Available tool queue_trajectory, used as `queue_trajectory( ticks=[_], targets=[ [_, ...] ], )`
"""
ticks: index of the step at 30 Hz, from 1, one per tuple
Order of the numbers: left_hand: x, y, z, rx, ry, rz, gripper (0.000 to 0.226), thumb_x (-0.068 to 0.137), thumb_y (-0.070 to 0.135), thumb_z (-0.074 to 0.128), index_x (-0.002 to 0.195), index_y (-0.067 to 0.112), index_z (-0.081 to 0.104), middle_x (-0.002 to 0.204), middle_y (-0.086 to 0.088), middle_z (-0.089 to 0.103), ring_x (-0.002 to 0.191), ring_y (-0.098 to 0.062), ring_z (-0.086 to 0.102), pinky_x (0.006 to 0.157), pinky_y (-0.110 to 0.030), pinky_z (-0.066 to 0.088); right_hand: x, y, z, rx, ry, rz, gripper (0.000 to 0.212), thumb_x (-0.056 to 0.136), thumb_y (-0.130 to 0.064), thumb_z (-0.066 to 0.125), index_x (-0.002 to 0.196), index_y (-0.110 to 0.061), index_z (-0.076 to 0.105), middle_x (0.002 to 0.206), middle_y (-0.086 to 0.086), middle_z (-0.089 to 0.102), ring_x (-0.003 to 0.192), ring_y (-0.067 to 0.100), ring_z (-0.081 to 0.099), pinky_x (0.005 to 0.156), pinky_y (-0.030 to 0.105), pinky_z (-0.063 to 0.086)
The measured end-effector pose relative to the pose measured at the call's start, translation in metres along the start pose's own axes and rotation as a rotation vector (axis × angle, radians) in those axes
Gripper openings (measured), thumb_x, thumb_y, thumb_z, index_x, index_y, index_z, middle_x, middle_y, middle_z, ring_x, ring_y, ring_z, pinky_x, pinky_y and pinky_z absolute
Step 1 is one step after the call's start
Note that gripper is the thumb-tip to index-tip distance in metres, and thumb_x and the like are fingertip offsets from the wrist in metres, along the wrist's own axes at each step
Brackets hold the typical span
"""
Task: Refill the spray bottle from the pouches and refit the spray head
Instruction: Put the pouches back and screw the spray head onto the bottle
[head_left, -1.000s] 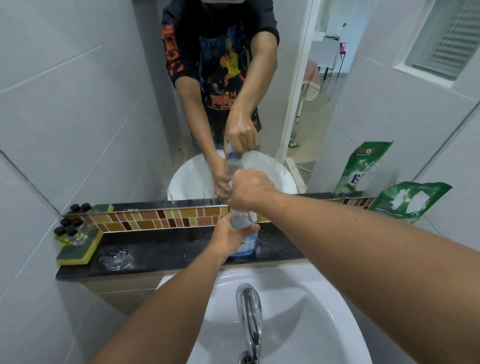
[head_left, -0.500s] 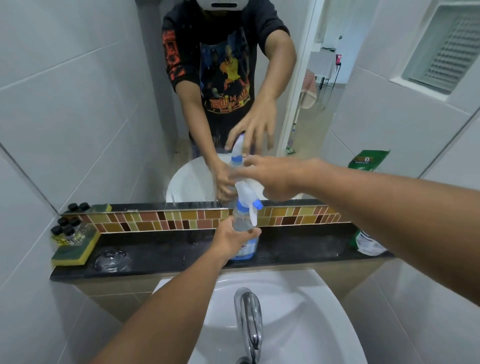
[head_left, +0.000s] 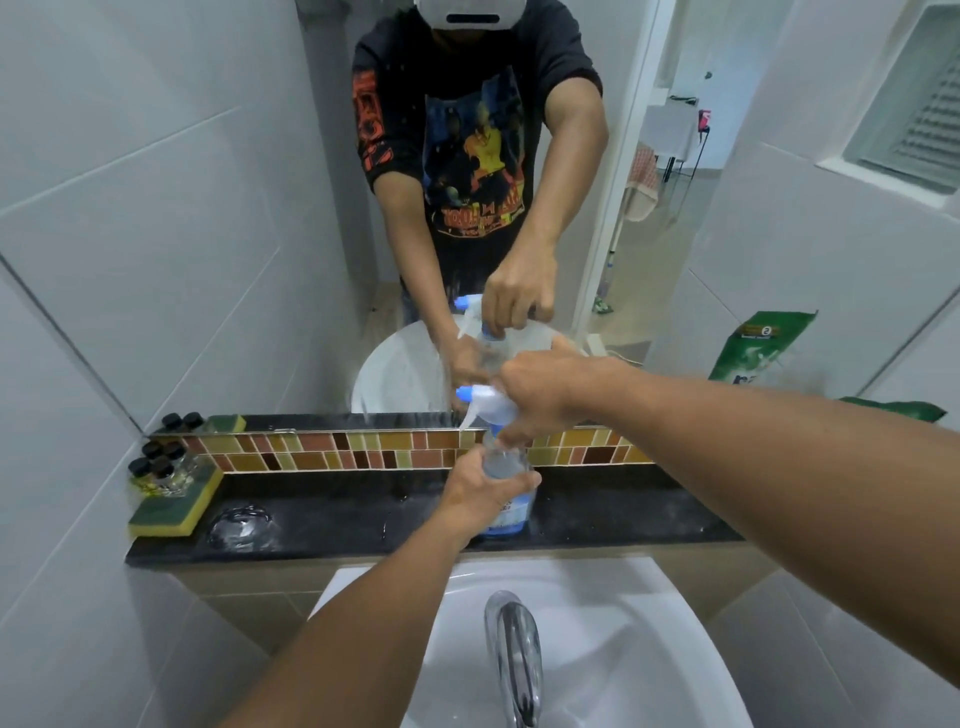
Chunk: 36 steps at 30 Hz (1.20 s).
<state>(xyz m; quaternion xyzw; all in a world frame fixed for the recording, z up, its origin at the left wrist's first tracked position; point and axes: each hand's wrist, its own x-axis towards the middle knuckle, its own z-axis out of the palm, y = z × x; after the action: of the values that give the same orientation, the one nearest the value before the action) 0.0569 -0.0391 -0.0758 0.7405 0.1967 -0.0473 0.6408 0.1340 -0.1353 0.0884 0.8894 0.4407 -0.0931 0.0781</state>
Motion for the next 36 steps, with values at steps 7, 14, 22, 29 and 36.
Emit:
queue_trajectory(
  ticks=[7, 14, 22, 29, 36],
  targets=[
    [0.002, 0.0, 0.003, -0.039, 0.018, -0.026, 0.062, 0.079, 0.03, 0.095, 0.131, 0.015, 0.065, 0.129, -0.009, 0.075, 0.123, -0.032, 0.068, 0.112, -0.057, 0.052, -0.001, -0.032, 0.017, 0.349, 0.076, 0.556, 0.033, 0.078, -0.044, 0.073, 0.083, -0.022, 0.049, 0.085, -0.002, 0.057, 0.071, 0.017, 0.053, 0.071, 0.04, 0.04],
    [-0.001, 0.003, 0.003, -0.079, 0.013, -0.021, 0.061, 0.077, 0.027, 0.096, 0.129, 0.012, 0.068, 0.126, -0.009, 0.076, 0.121, -0.031, 0.069, 0.112, -0.056, 0.053, -0.012, -0.043, 0.013, 0.424, 0.078, 0.699, 0.061, 0.082, -0.076, 0.062, 0.098, -0.017, 0.062, 0.077, 0.001, 0.069, 0.071, 0.023, 0.066, 0.074, 0.039, 0.054],
    [-0.004, 0.003, 0.002, -0.007, -0.007, -0.002, 0.055, 0.081, 0.036, 0.092, 0.126, 0.019, 0.064, 0.121, -0.006, 0.074, 0.115, -0.027, 0.07, 0.11, -0.056, 0.054, -0.036, -0.003, -0.031, 0.251, 0.051, 0.314, 0.066, 0.088, -0.058, 0.053, 0.144, -0.025, 0.041, 0.131, 0.012, 0.061, 0.1, 0.028, 0.065, 0.072, 0.04, 0.057],
    [0.0, -0.001, 0.0, -0.011, -0.003, 0.02, 0.048, 0.081, 0.033, 0.092, 0.119, 0.017, 0.069, 0.115, -0.008, 0.077, 0.109, -0.03, 0.074, 0.104, -0.055, 0.06, -0.027, 0.002, -0.011, -0.586, 0.211, -0.281, 0.07, 0.079, -0.032, 0.086, 0.138, -0.051, 0.053, 0.166, 0.01, 0.016, 0.15, 0.038, 0.016, 0.105, 0.067, 0.035],
    [0.003, -0.002, 0.002, -0.016, 0.003, -0.012, 0.053, 0.079, 0.033, 0.094, 0.122, 0.02, 0.067, 0.118, -0.004, 0.077, 0.109, -0.025, 0.072, 0.104, -0.05, 0.058, -0.005, -0.003, -0.005, -0.454, 0.112, -0.271, 0.045, 0.089, -0.051, 0.073, 0.13, -0.036, 0.064, 0.122, -0.007, 0.066, 0.114, 0.019, 0.044, 0.087, 0.056, 0.032]
  ],
)
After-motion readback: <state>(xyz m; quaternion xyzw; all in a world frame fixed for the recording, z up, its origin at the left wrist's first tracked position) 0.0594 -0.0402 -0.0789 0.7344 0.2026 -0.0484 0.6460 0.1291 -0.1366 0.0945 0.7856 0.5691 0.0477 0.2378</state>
